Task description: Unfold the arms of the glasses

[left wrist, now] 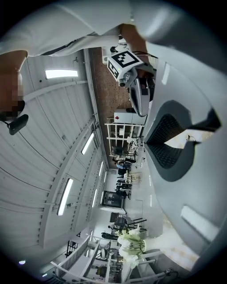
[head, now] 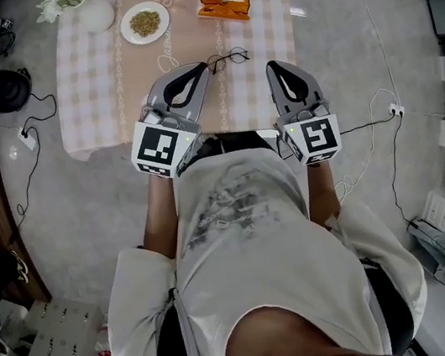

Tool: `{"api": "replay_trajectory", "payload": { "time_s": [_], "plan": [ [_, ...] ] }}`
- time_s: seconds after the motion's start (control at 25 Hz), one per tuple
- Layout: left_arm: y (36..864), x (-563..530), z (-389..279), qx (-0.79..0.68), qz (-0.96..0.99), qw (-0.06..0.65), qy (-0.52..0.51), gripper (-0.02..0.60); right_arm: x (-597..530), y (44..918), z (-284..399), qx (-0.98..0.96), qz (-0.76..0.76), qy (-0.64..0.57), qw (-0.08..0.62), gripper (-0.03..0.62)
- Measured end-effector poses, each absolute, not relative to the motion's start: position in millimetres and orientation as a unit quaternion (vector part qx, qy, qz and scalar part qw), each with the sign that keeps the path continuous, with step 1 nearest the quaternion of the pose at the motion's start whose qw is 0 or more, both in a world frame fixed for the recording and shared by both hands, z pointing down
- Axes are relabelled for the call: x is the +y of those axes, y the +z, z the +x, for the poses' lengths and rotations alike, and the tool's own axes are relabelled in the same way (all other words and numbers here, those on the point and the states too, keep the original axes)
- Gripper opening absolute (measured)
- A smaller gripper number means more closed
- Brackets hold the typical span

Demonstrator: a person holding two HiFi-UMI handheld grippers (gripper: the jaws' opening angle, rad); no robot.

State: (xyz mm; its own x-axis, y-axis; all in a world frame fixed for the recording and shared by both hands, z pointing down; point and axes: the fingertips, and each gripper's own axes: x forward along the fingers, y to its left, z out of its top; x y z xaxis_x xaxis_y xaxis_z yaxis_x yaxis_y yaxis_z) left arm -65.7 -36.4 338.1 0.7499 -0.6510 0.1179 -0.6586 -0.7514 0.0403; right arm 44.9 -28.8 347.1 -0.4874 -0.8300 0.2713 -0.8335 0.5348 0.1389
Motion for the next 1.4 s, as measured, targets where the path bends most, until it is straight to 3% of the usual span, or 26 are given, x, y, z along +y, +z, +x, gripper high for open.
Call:
{"api": "replay_trajectory", "payload": {
  "time_s": [1.4],
  "plan": [
    [423.4, -99.3, -25.2, -0.325, 0.93, 0.086, 0.15, 0.009, -91.3, 424.6, 70.2, -0.861, 0.45, 0.061, 0.229, 0.017]
  ]
}}
